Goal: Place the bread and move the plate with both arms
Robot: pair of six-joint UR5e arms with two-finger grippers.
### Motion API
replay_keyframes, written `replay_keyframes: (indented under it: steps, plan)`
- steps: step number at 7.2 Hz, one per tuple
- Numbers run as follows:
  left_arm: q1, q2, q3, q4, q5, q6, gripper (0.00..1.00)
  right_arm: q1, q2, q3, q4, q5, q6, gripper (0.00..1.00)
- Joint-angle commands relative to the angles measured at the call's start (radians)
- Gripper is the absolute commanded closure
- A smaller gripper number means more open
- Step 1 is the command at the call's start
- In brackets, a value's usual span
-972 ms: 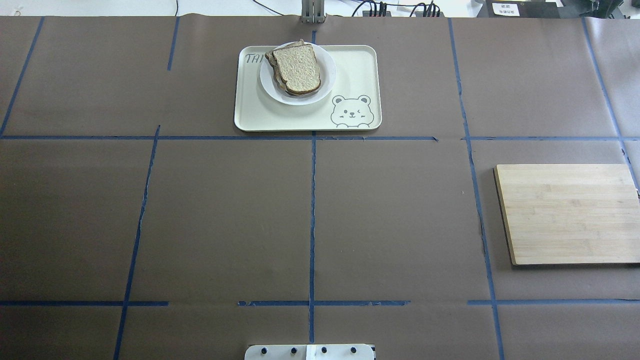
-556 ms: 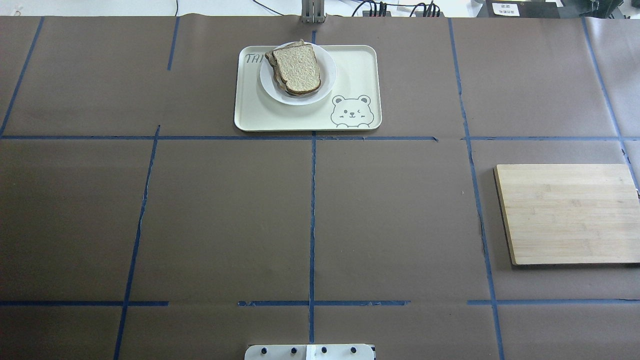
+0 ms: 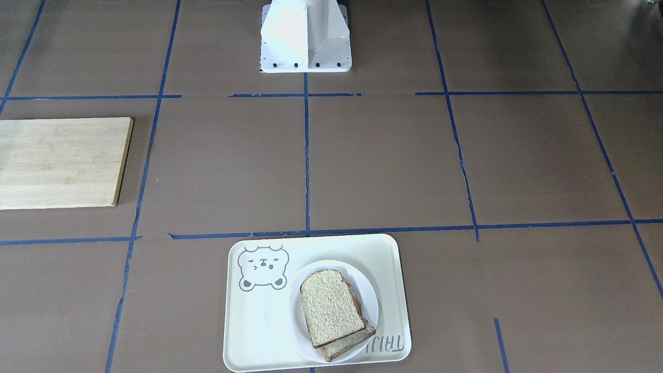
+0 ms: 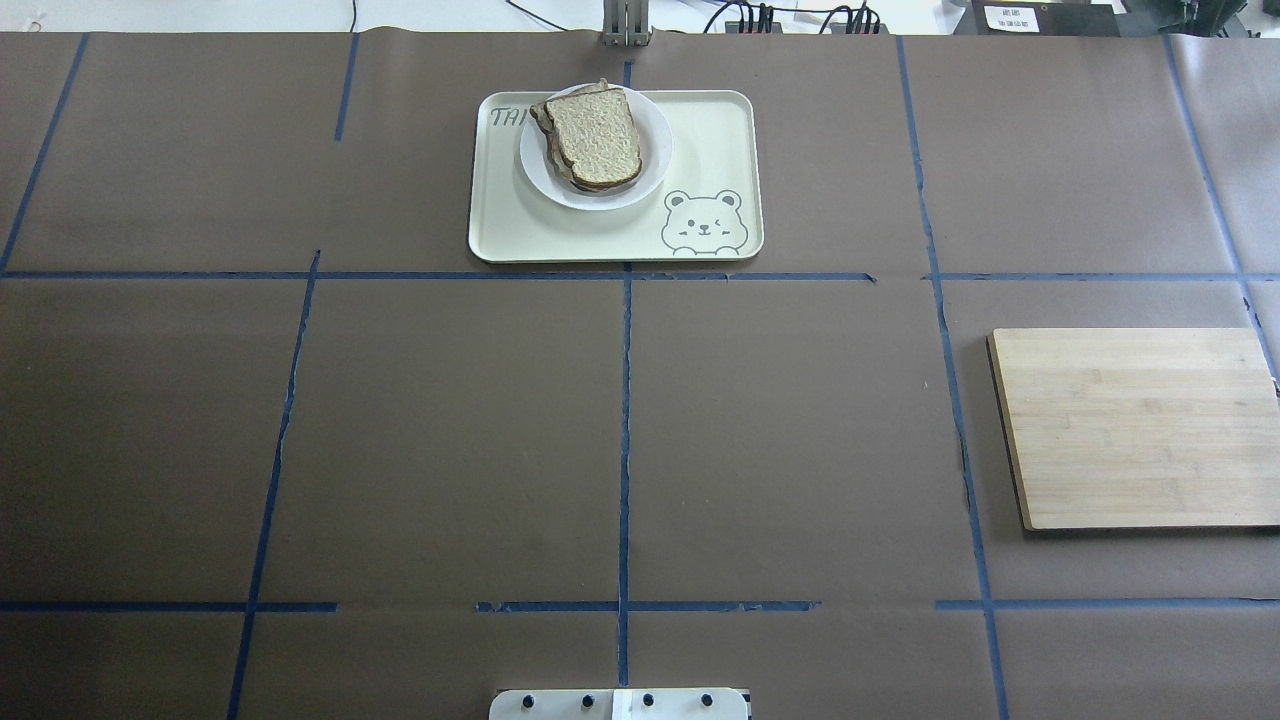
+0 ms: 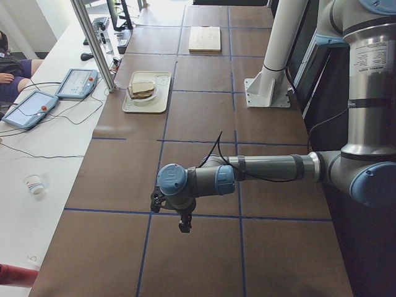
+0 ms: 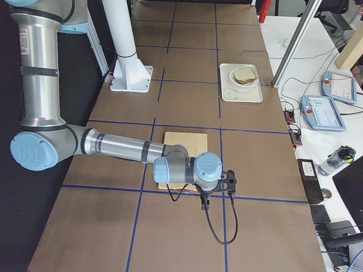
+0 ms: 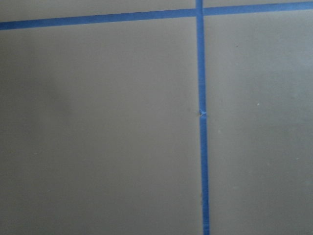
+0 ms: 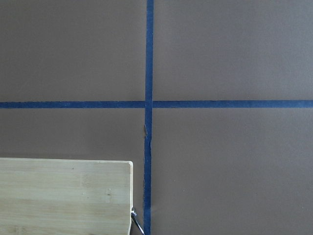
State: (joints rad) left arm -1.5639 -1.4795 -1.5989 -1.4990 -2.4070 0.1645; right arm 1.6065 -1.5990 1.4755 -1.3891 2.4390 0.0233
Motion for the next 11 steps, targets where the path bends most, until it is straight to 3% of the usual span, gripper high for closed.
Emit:
replay_keyframes:
  steps: [1,2,4,11]
  plan:
    - [-0.001,-0.012,0.019,-0.021,-0.007,-0.002,0.0,0.0,-0.004,0.0,-0.001,0.0,0.004,0.0]
    - [-0.002,-0.01,0.017,-0.021,-0.007,-0.003,0.0,0.001,0.002,0.006,-0.037,0.002,0.003,0.0]
    - [-0.005,-0.01,0.007,-0.02,-0.007,-0.005,0.0,0.0,-0.006,0.13,-0.198,-0.009,0.003,0.0]
    - [-0.007,-0.01,0.007,-0.02,-0.006,-0.006,0.0,0.0,-0.029,0.137,-0.189,-0.02,-0.016,0.0]
